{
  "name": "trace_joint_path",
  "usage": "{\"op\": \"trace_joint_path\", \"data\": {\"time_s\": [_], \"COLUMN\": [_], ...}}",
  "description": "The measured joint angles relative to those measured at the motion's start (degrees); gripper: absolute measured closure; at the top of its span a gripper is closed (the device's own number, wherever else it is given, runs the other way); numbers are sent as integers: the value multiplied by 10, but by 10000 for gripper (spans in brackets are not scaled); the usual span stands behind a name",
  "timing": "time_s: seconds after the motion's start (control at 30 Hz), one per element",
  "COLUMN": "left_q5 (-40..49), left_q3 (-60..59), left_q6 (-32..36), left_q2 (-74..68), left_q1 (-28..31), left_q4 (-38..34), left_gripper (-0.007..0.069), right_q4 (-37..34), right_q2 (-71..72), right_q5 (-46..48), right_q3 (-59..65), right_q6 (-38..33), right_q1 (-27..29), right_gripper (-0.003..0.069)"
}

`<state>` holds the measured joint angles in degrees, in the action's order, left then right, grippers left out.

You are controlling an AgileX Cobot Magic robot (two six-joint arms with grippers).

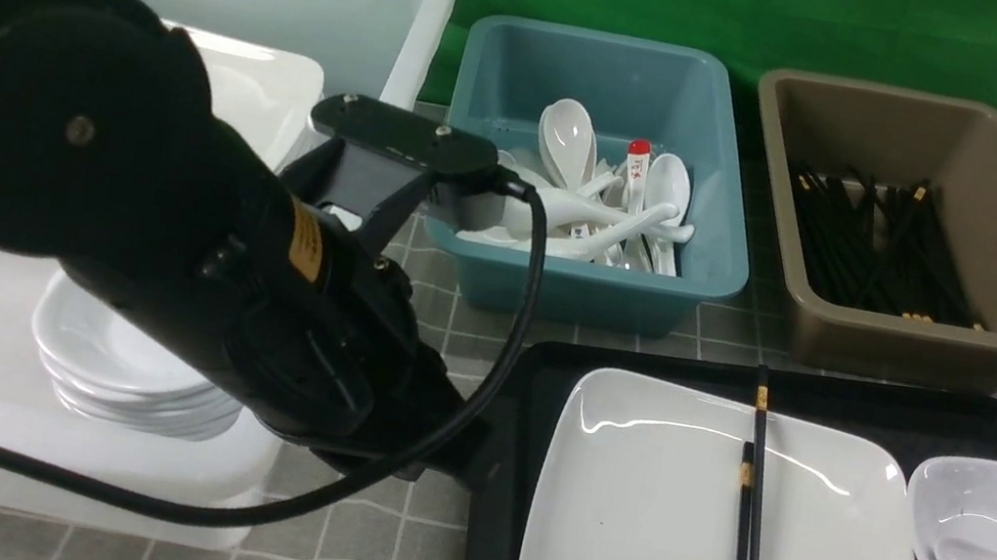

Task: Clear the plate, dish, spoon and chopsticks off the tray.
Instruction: Use the left arm to grab a pair of chopsticks from the plate

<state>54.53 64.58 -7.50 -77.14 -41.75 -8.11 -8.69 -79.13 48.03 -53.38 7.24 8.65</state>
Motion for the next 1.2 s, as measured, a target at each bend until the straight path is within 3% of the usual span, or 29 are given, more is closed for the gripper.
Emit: {"op": "trace_joint_path", "data": {"time_s": [0.1, 0.23, 0.43, 0.57, 0.77, 0.9, 1.0, 1.2], "left_q5": [-12, -49, -59, -34, -6, -4, -18, -63], "left_q3": [0, 2, 87, 177, 306, 372, 410, 432], "left_q6": [2, 5, 10, -49, -72, -73, -73, -79], "left_q2": [0, -4, -86, -189, -325, -393, -452, -515], "left_q1": [0, -1, -53, -95, -102, -102, -102, -102], "left_q4": [0, -13, -20, 4, 7, 11, 12, 13], "left_gripper": [624, 624, 624, 624, 594, 485, 318, 120], "right_q4": [-62, -89, -79, -73, -56, -54, -53, -53], "right_q2": [-11, 1, 77, 156, 292, 373, 421, 453], "right_q5": [1, 17, 81, 127, 183, 187, 188, 188], "right_q3": [0, 0, 0, 0, 0, 0, 0, 0], "right_q6": [-56, -87, -97, -91, -66, -45, -35, -24], "right_q1": [-4, -39, -72, -77, -77, -77, -77, -77], "right_gripper": [218, 218, 257, 309, 321, 321, 321, 321]}}
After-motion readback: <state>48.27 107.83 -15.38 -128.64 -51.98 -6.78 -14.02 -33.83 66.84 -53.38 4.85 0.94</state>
